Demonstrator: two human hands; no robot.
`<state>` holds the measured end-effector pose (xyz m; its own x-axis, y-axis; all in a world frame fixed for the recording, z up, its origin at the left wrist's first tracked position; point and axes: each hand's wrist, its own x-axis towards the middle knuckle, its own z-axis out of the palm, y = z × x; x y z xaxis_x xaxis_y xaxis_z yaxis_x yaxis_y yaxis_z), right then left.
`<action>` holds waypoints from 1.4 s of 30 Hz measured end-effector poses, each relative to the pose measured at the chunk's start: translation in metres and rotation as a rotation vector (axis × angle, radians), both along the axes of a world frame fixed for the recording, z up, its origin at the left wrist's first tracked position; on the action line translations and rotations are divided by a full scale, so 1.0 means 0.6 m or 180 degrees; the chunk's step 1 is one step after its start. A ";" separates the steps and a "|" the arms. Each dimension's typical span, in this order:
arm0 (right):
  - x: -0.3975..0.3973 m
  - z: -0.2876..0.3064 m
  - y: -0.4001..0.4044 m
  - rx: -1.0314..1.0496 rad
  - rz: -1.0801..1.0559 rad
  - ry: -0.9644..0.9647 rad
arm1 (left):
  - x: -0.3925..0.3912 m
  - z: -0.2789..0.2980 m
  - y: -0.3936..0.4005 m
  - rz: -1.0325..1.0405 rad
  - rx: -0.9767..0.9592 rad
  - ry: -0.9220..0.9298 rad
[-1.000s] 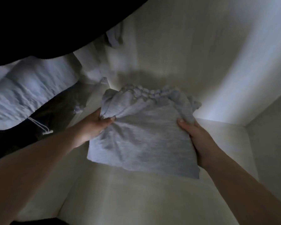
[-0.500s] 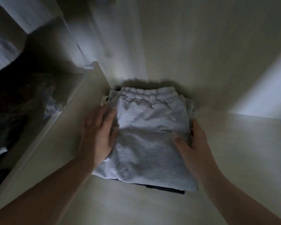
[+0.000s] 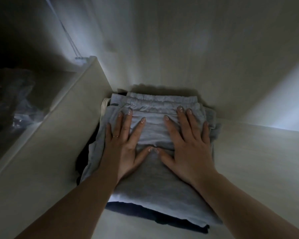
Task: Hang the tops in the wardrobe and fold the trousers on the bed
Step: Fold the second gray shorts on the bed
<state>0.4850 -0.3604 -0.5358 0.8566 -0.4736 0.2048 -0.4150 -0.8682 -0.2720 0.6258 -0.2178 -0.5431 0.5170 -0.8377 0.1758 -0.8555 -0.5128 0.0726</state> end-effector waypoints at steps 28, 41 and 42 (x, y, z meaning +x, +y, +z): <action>-0.269 0.323 0.246 0.3266 0.0249 -0.1187 | -0.337 0.349 0.246 0.1913 -0.2736 0.3564; -0.472 0.583 0.594 0.3856 0.1644 -0.1027 | -0.663 0.634 0.641 0.1999 -0.3921 0.2569; -0.488 0.593 0.626 0.3876 0.1768 -0.1032 | -0.692 0.644 0.675 0.2022 -0.3955 0.2461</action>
<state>0.1924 0.0151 -0.1799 0.9845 -0.1107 0.1364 0.1323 -0.0436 -0.9903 0.2107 0.1872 -0.1569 0.9954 -0.0035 0.0960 -0.0961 -0.0497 0.9941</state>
